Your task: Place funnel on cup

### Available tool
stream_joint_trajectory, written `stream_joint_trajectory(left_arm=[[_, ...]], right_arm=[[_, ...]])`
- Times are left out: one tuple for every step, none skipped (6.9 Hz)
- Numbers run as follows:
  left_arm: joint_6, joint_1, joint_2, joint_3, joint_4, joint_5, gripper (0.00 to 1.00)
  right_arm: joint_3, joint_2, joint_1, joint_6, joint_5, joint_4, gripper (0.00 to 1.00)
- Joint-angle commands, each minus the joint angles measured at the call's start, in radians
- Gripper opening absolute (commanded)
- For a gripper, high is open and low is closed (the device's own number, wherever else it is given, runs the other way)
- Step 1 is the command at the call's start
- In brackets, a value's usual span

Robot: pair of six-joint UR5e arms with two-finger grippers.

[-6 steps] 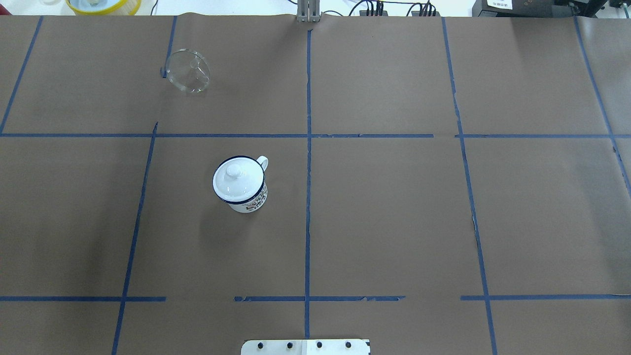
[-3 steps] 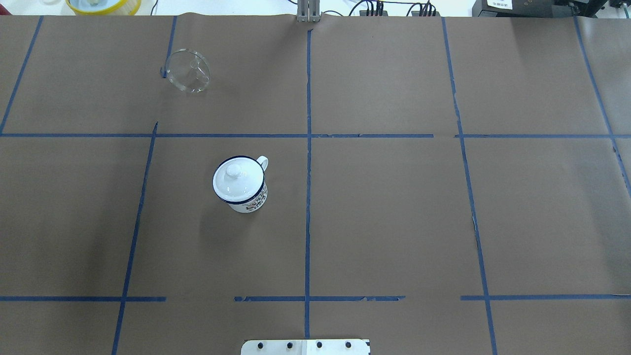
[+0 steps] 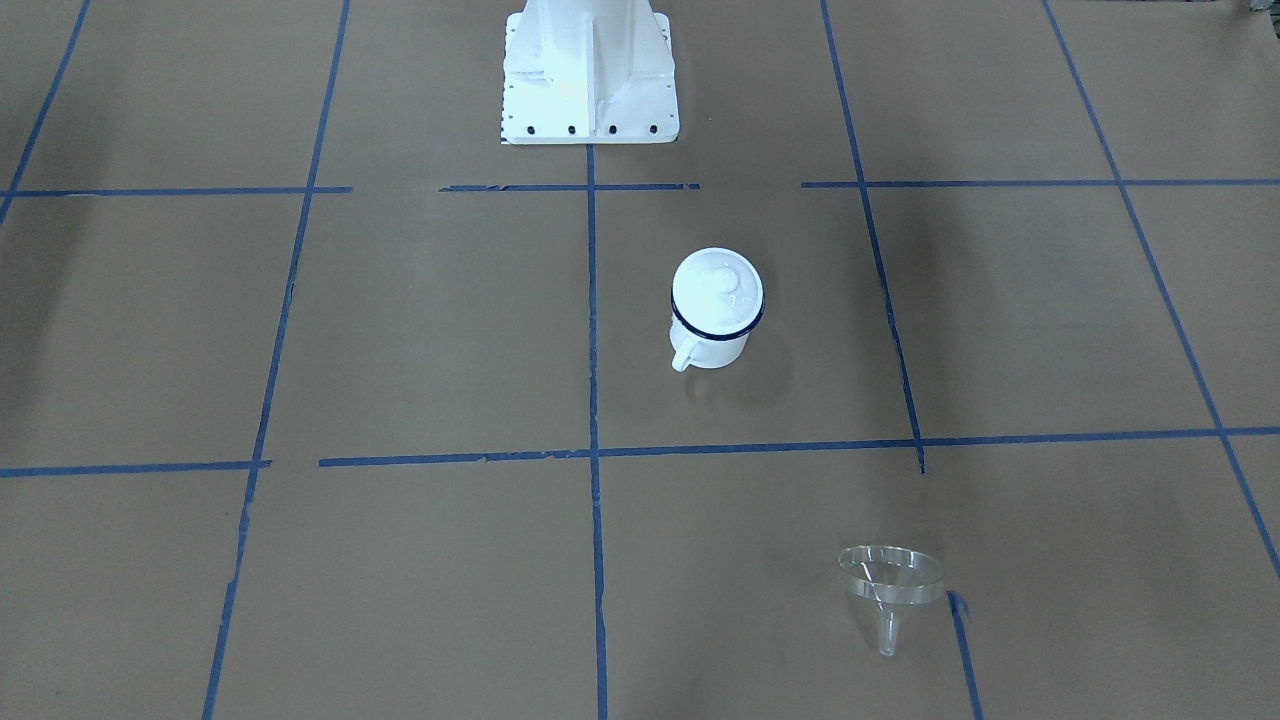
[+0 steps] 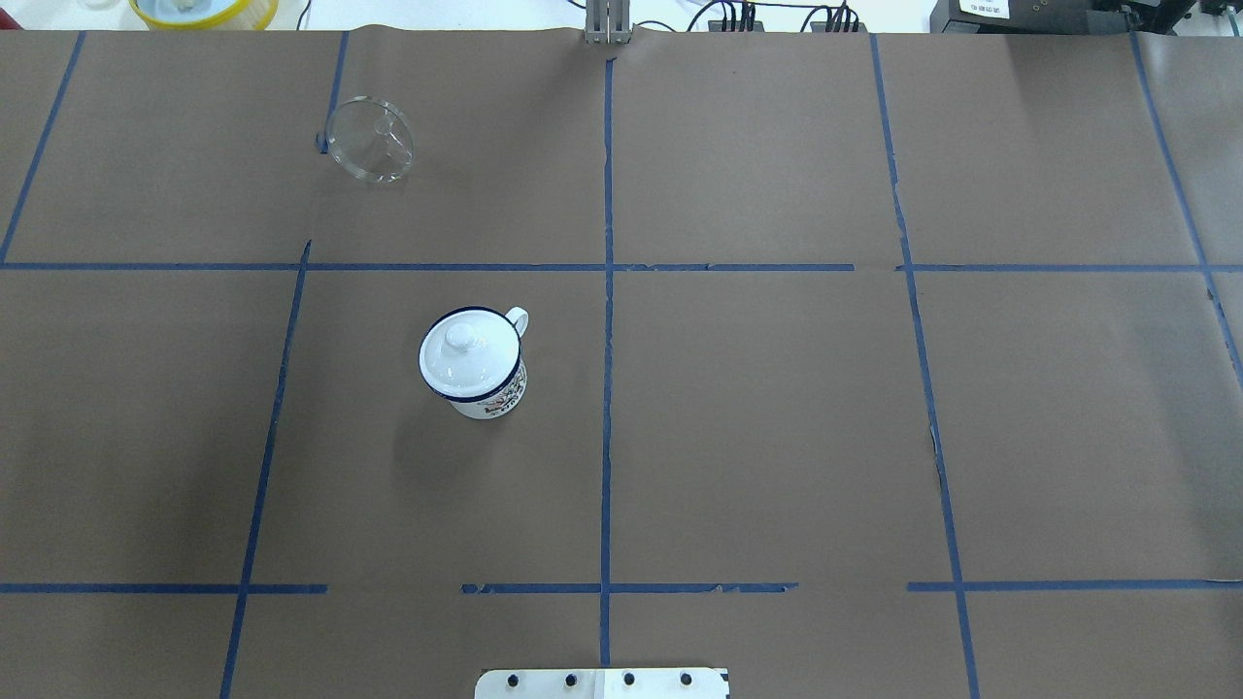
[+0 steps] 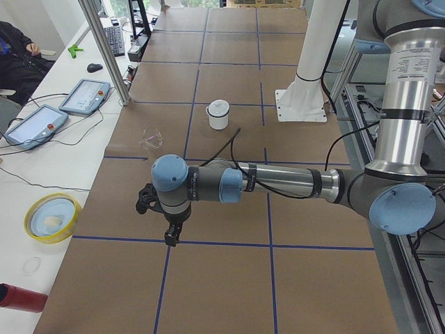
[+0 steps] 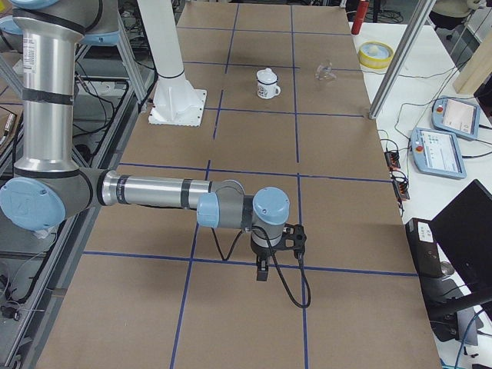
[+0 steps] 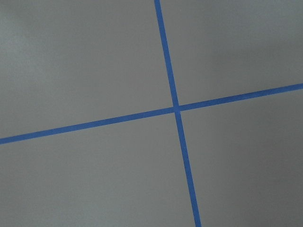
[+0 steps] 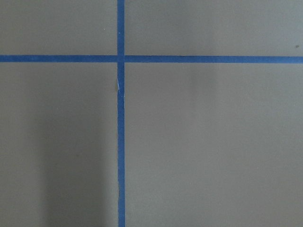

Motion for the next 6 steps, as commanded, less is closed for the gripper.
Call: stream_joint_trajectory(left_arm=[[-0.014,0.006,-0.097,-0.021,0.001,0.003,1.00],[-0.100,0.004,-0.177,-0.023,-0.008,0.018,1.00],[-0.197,0.003,-0.185,-0.076,-0.064,0.018,1.00],[-0.249,0.004,-0.188,-0.104,-0.103,0.014,1.00],[-0.259,0.025,-0.193,-0.140,-0.130,0.009,1.00],[-0.279,0.106,-0.188,-0.174,-0.167,-0.021,1.00]], right_arm=[[0.000,0.000,0.000,0.000,0.000,0.000,1.00],[0.000,0.000,0.000,0.000,0.000,0.000,1.00],[0.000,0.000,0.000,0.000,0.000,0.000,1.00],[0.000,0.000,0.000,0.000,0.000,0.000,1.00],[0.000,0.000,0.000,0.000,0.000,0.000,1.00],[0.000,0.000,0.000,0.000,0.000,0.000,1.00]])
